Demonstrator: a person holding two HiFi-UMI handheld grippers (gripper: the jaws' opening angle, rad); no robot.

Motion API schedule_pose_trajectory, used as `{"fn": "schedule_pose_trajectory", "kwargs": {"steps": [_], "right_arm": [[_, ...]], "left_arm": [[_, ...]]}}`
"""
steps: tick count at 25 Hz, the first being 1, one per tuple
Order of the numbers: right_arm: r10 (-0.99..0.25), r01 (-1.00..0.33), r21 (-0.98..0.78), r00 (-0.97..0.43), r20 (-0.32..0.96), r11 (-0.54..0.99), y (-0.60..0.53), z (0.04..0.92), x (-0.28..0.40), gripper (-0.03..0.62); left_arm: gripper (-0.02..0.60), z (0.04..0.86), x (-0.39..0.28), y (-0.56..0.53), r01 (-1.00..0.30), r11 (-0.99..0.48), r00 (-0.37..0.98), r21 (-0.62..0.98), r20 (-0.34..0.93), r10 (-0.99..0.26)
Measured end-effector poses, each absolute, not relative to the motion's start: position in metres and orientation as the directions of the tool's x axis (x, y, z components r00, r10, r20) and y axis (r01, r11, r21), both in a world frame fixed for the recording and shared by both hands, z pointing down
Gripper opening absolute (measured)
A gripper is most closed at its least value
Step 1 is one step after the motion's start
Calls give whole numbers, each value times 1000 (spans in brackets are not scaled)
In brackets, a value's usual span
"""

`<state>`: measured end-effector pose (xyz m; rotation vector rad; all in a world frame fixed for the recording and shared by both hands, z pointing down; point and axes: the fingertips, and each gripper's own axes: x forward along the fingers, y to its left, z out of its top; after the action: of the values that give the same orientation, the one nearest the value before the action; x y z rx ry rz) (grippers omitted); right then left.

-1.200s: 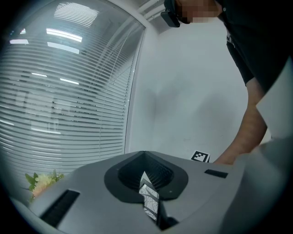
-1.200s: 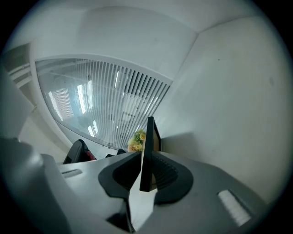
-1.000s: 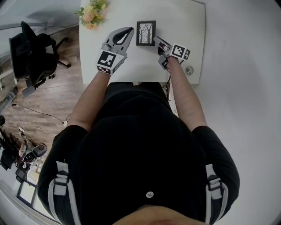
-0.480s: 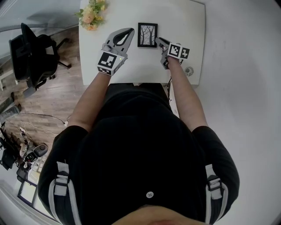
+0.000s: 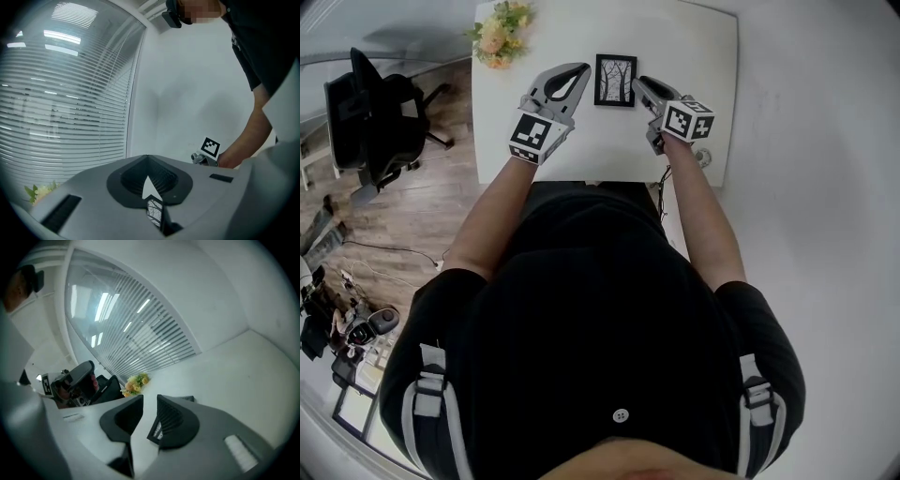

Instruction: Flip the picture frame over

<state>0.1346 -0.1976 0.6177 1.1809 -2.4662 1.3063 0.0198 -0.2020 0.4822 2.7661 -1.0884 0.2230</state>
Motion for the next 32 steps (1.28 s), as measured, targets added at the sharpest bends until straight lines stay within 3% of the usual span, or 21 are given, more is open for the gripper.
{"fn": "schedule_pose_trajectory", "kwargs": {"steps": [11,20,32], "right_arm": [[-644,-698,-279,-716,268,660,-188,477,108,95],[-676,-693,-82,-718,169,716,-165,401,104,40],[-700,-708,-45,-705,113,705,-162,357,105,11]], "left_arm": [[5,436,26,-180,-663,-746,745,53,139,-652],[5,391,37,-162,-643,-764,766,62,75,-639],[5,347,43,-159,-625,-779,780,39,17,-625]]}}
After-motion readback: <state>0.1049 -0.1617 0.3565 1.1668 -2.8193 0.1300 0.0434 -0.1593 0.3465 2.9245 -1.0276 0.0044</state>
